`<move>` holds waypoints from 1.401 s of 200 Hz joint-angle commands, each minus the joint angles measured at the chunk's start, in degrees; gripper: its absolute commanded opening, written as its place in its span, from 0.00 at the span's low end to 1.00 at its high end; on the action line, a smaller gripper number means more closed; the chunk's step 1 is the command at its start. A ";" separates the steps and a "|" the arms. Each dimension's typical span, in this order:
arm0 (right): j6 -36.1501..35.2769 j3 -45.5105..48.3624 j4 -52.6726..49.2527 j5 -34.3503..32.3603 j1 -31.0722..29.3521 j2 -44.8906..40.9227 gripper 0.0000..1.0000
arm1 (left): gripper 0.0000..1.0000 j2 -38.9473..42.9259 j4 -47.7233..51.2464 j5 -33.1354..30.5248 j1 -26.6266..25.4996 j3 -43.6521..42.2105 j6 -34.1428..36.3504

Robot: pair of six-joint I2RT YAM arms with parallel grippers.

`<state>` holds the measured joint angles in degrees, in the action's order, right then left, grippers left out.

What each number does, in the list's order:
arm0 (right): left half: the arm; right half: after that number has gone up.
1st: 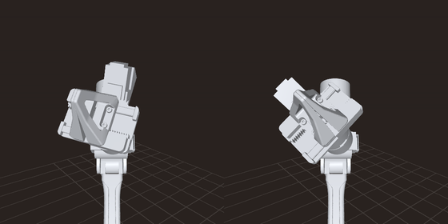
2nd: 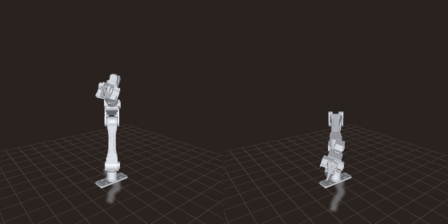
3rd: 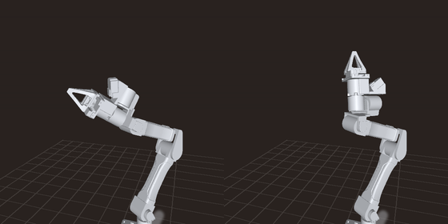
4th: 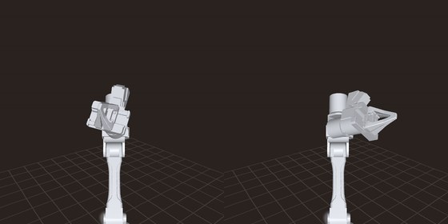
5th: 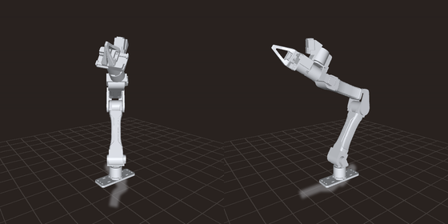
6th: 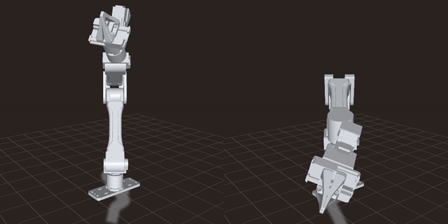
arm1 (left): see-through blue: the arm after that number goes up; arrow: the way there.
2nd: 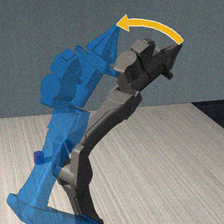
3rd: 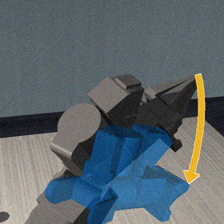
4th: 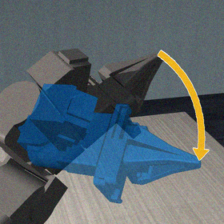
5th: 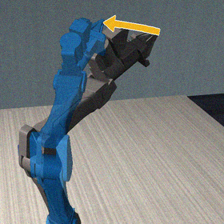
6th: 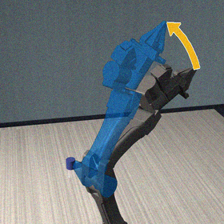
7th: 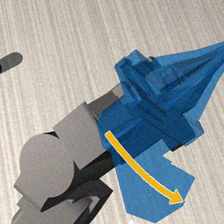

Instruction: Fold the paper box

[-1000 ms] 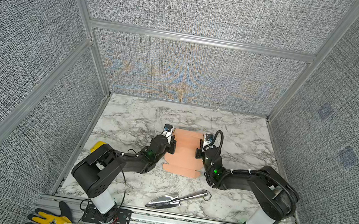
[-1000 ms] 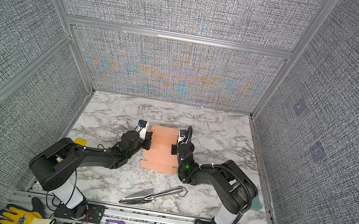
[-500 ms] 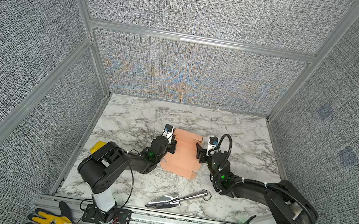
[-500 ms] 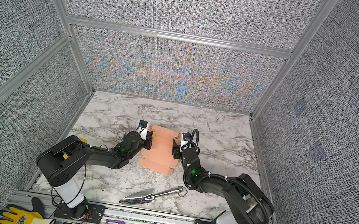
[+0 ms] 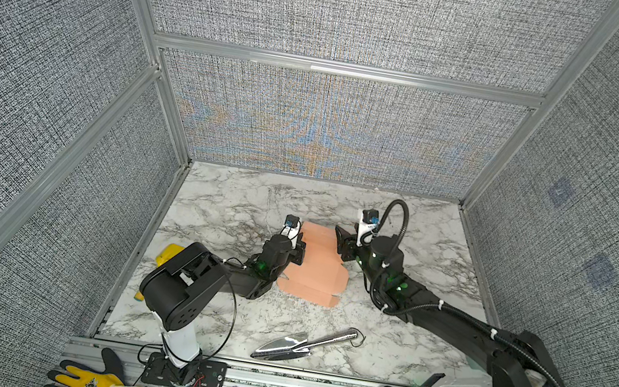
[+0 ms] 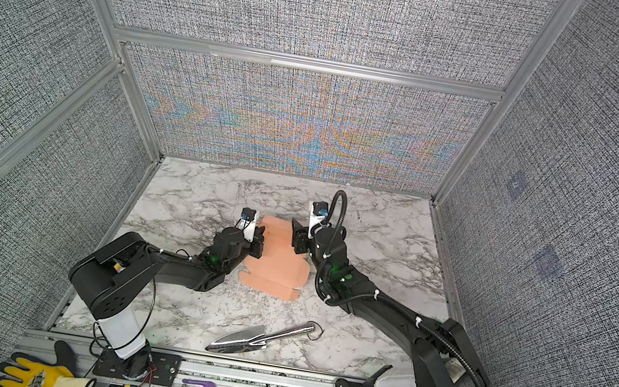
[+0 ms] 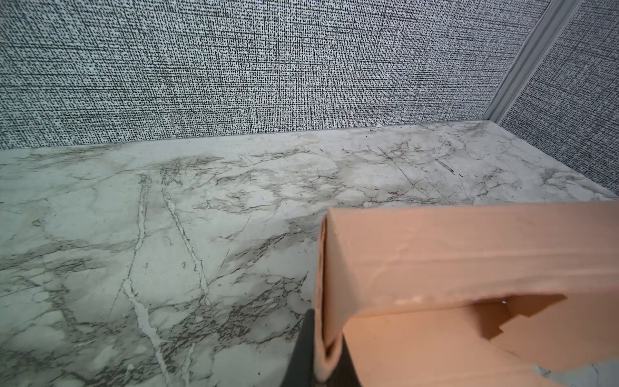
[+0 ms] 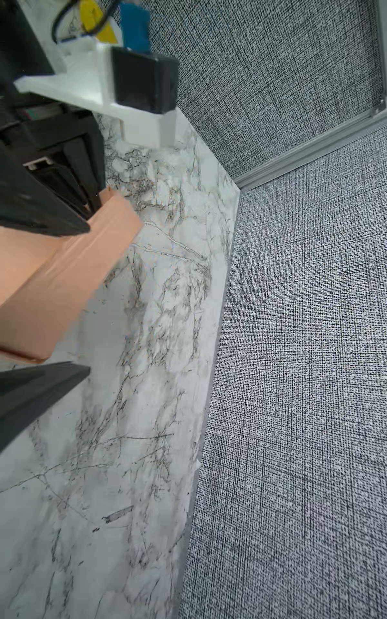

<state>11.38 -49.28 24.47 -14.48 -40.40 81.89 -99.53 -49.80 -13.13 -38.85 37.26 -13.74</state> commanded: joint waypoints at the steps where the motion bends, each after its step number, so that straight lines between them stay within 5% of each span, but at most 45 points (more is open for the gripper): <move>1: -1.00 -5.96 -7.06 0.72 0.06 4.41 0.57 | 0.00 -0.10 -2.41 0.11 -0.17 -0.06 0.30; 49: -3.96 -13.74 -7.76 5.43 0.14 13.19 0.53 | 0.00 -0.54 -2.38 1.52 -0.36 0.28 1.18; 120: -5.46 -9.87 3.82 12.55 0.06 17.47 0.51 | 0.00 -1.37 -2.23 1.96 -0.44 0.46 1.60; 280: -8.45 -6.73 6.03 10.53 -1.43 19.27 0.47 | 0.16 -2.82 -8.15 1.35 -0.44 -3.47 2.09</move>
<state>3.38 -56.25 30.15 -3.18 -41.60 100.90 -101.69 -53.93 -11.49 -39.31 34.22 -12.23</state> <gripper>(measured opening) 0.474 0.165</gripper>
